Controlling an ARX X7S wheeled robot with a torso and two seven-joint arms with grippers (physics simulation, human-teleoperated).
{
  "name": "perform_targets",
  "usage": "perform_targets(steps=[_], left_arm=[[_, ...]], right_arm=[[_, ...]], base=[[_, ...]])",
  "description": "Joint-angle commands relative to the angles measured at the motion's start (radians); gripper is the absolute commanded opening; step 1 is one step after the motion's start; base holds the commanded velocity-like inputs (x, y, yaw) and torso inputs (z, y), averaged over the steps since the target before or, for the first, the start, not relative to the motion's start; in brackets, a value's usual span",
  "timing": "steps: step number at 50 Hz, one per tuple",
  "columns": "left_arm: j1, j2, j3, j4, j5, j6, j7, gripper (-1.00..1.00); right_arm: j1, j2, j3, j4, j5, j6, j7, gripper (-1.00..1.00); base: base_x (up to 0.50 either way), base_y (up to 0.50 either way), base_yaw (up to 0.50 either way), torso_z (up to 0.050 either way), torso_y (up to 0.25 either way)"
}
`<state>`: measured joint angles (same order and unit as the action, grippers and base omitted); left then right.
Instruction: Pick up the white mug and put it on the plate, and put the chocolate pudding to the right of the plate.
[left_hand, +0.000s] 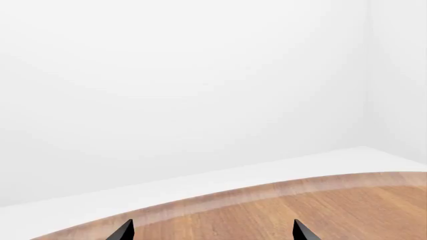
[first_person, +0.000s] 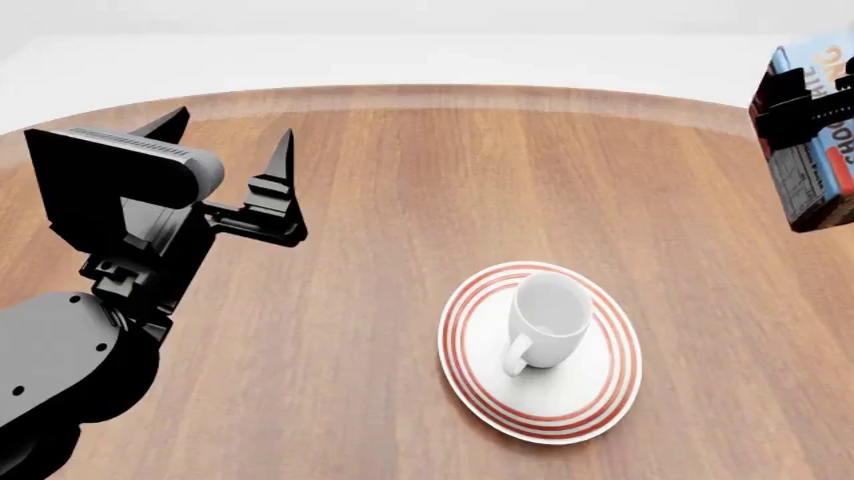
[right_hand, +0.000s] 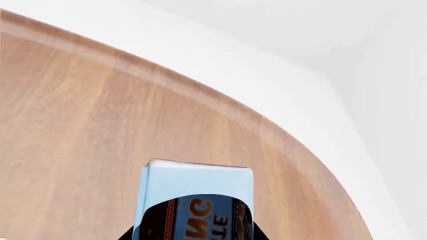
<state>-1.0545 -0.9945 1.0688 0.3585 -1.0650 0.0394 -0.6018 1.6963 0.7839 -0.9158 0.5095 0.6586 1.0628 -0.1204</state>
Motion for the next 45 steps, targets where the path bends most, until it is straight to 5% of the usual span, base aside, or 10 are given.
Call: perform_targets(steps=[1, 19, 45], left_arm=[[0.005, 0.003, -0.002, -0.005, 0.001, 0.004, 0.003, 1.0], [0.006, 0.008, -0.005, -0.012, 0.003, 0.0, 0.01, 1.0], [0.016, 0.009, -0.009, -0.01, 0.005, 0.001, 0.008, 1.0]], right_arm=[[0.001, -0.02, -0.029, 0.108, -0.034, -0.012, -0.056, -1.0], [-0.087, 0.026, 0.166, 0.165, 0.111, 0.0, 0.056, -1.0], [-0.242, -0.018, 0.143, 0.276, 0.103, -0.068, 0.039, -1.0]], base=[[0.0, 0.0, 0.0, 0.0, 0.0], [0.0, 0.0, 0.0, 0.0, 0.0], [0.0, 0.0, 0.0, 0.0, 0.0]])
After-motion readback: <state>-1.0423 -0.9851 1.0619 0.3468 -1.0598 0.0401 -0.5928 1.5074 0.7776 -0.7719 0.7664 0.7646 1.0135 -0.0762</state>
